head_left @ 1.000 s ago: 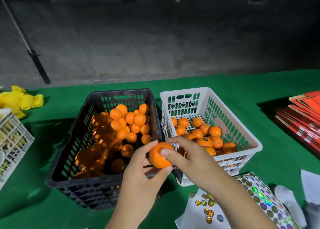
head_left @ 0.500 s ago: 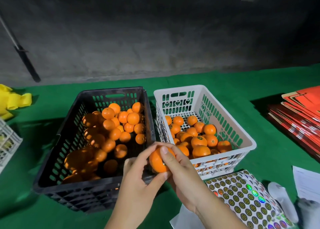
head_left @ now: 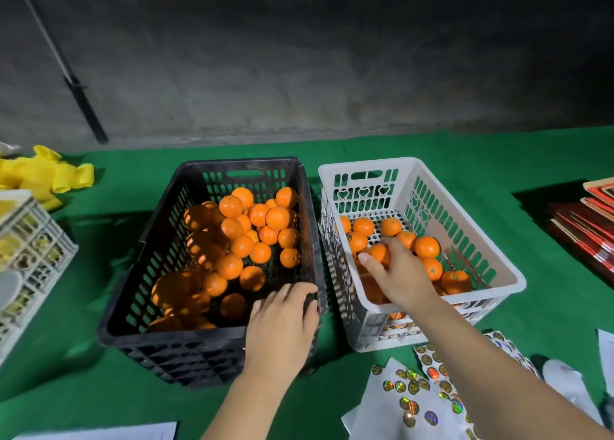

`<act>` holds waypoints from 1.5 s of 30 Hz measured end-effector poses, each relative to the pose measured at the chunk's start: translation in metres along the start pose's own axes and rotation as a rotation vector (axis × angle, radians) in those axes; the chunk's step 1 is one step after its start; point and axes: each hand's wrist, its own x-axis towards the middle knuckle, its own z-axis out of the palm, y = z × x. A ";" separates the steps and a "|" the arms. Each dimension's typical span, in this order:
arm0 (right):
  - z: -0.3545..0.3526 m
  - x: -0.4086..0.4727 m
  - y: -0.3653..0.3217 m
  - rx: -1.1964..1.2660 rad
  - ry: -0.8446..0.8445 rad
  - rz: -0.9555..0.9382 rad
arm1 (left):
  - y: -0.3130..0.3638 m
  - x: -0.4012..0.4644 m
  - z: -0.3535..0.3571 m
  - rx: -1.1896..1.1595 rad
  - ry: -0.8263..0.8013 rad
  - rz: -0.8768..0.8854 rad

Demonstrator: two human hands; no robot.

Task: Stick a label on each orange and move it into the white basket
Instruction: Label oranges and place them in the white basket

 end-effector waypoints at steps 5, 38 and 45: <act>0.043 0.008 -0.005 -0.289 0.034 -0.064 | -0.001 0.003 -0.001 0.042 -0.006 -0.001; 0.051 -0.005 -0.006 -0.404 0.129 -0.197 | -0.121 0.164 0.080 0.625 -0.845 -0.268; 0.051 -0.004 -0.008 -0.418 0.138 -0.181 | -0.115 0.164 0.065 0.651 -0.869 -0.265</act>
